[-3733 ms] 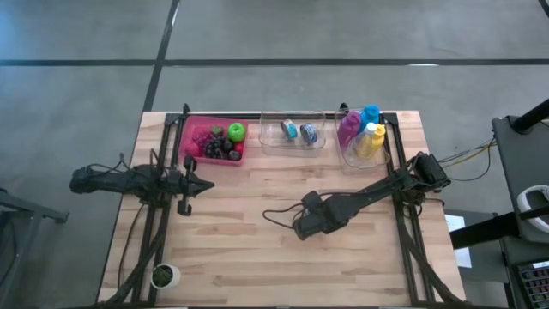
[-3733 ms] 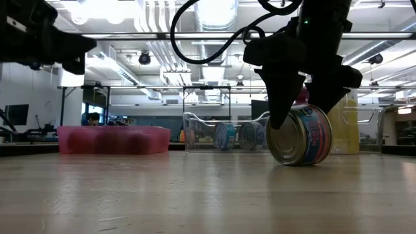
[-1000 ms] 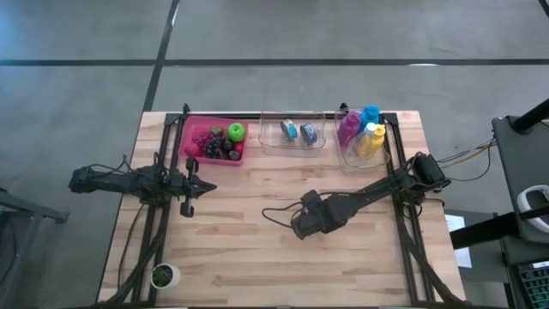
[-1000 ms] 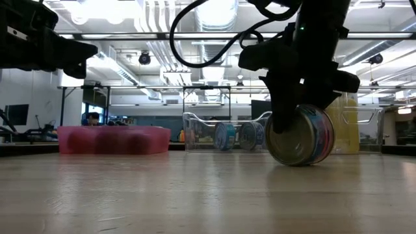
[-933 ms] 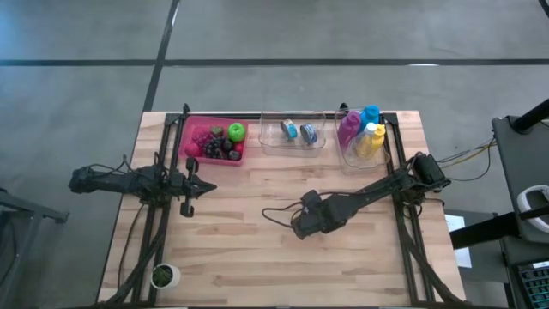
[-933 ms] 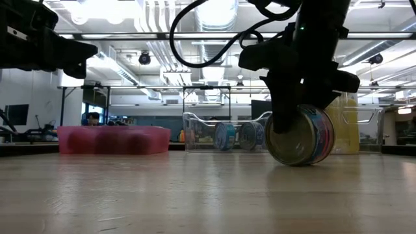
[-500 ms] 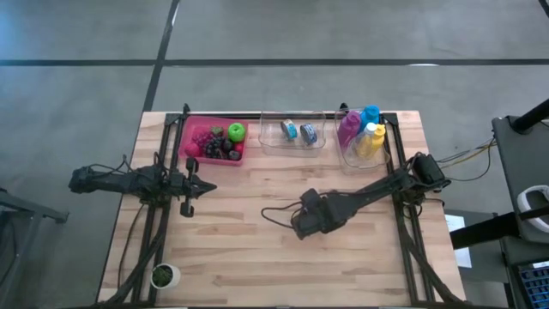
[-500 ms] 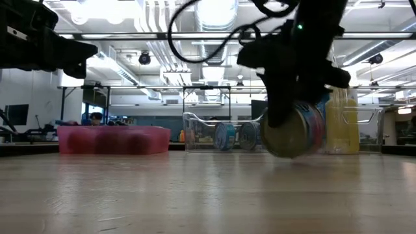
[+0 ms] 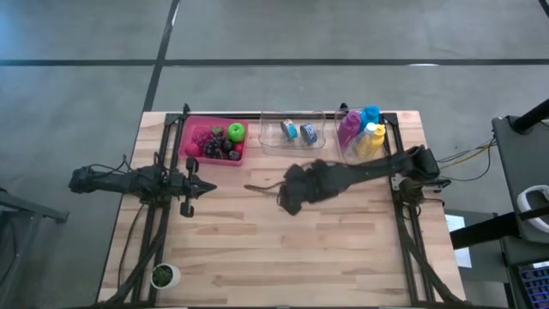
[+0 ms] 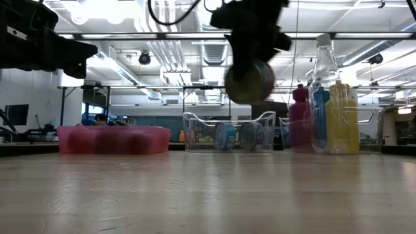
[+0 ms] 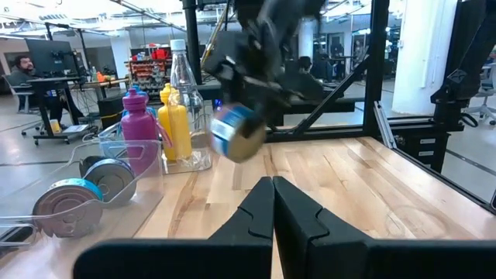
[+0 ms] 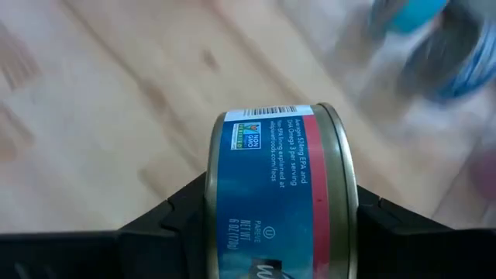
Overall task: Pick & Place Food Item
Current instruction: Put the blue pink tuna can into the left transparent bin
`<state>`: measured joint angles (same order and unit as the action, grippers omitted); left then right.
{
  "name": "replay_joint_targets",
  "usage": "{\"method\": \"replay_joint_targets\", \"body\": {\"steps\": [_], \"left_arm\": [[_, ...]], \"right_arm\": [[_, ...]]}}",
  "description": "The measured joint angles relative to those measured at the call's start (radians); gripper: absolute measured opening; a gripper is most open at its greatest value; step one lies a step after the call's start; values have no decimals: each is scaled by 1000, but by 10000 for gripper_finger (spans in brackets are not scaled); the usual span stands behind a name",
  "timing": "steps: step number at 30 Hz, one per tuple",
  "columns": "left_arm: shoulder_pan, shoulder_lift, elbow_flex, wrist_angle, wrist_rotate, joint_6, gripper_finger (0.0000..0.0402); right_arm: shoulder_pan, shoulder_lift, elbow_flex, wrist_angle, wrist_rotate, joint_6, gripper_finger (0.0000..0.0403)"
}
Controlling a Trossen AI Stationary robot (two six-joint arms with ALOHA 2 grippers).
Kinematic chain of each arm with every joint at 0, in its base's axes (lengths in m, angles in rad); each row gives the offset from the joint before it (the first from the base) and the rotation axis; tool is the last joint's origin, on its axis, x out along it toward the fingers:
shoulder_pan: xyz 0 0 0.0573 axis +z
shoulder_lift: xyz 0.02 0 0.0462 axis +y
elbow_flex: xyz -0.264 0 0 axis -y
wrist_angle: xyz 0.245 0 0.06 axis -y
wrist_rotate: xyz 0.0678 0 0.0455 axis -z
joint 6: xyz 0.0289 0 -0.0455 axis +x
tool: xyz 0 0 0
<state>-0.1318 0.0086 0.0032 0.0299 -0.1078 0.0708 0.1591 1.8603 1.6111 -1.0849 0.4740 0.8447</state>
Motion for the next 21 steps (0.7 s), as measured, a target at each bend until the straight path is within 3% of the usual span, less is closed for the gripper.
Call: {"method": "replay_joint_targets", "body": {"steps": [11,21], "left_arm": [[0,0,0,0,0,-3,4],[0,0,0,0,0,-3,4]], "right_arm": [[-218,-2,128,154,-15,-527,194],[-405,12,107,303,-208,-923,184]]}}
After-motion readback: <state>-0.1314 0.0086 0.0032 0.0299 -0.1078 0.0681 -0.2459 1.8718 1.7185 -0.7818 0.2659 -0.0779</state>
